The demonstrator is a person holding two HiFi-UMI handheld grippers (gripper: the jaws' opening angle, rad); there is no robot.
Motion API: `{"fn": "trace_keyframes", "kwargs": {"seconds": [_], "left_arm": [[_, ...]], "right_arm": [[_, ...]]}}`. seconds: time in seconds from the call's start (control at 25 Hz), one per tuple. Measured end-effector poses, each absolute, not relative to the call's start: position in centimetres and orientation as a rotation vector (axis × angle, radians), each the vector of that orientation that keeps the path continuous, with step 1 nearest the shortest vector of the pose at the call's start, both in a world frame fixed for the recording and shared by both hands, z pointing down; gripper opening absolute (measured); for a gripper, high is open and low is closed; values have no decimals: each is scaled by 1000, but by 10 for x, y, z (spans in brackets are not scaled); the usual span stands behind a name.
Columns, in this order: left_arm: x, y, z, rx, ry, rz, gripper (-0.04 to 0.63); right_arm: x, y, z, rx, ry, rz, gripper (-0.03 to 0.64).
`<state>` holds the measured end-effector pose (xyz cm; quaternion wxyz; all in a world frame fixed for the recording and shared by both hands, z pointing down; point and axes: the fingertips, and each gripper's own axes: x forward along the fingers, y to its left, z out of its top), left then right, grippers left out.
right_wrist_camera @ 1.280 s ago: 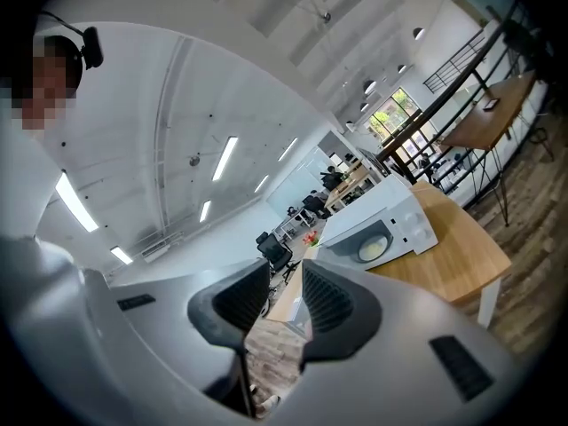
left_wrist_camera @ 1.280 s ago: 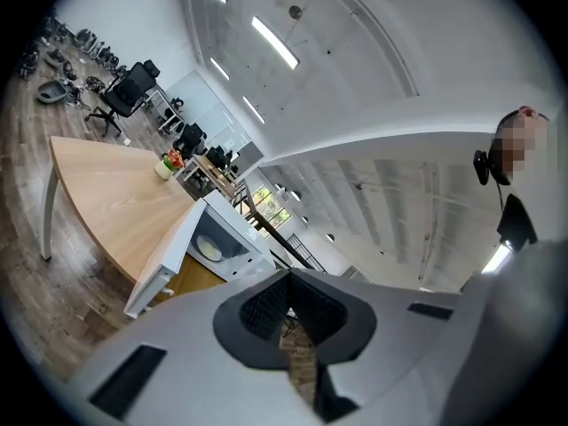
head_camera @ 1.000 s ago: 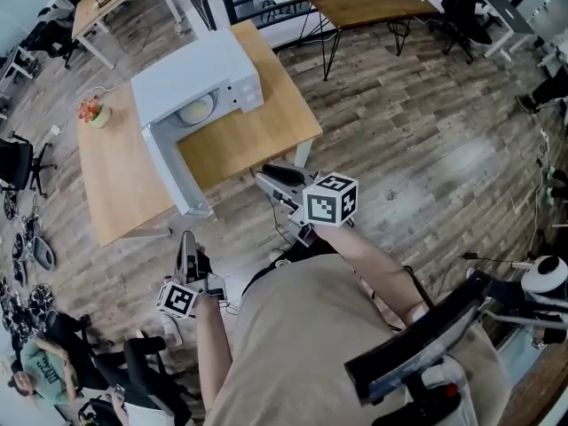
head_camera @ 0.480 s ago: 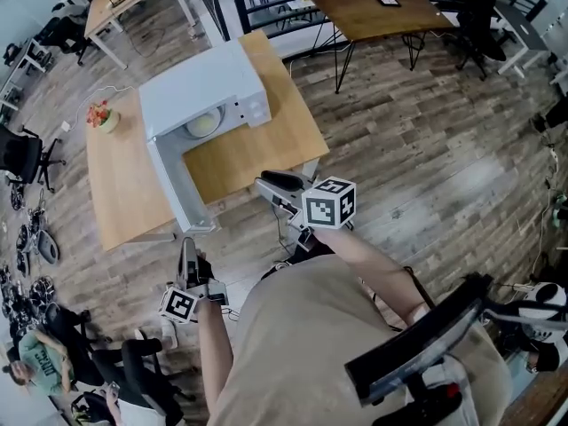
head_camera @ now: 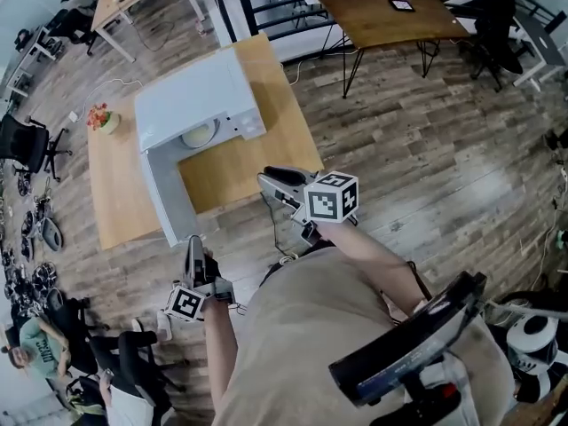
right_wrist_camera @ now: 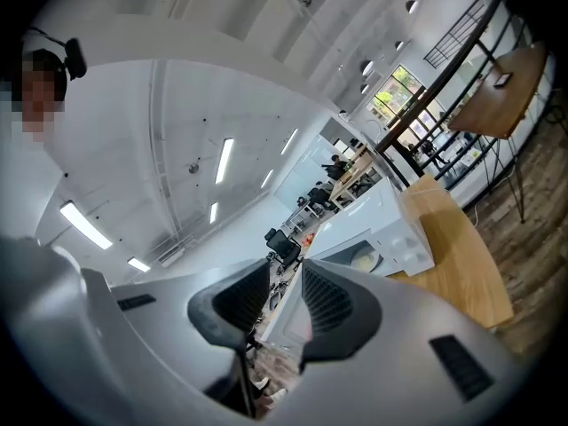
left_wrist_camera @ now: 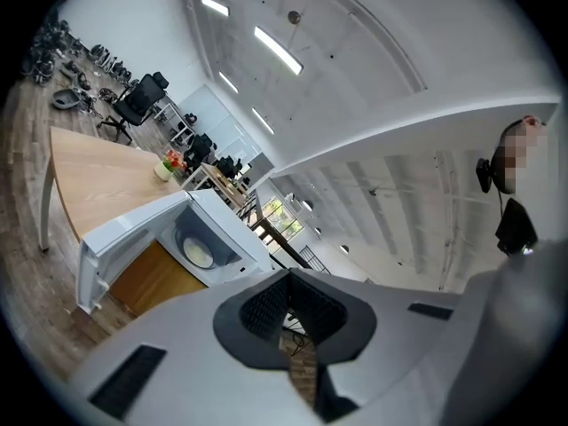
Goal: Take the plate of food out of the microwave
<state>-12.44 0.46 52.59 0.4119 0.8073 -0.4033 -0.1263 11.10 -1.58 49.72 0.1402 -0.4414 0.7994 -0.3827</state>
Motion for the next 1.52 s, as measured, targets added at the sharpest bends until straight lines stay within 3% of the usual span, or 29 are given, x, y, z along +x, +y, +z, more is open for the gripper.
{"fn": "trace_keyframes", "kwargs": {"seconds": [0.84, 1.52], "left_arm": [[-70, 26, 558, 1874, -1206, -325, 5], [-99, -35, 559, 1884, -1114, -311, 5]], "right_arm": [[177, -35, 528, -1124, 2374, -1236, 100], [141, -75, 539, -1209, 2313, -1297, 100]]}}
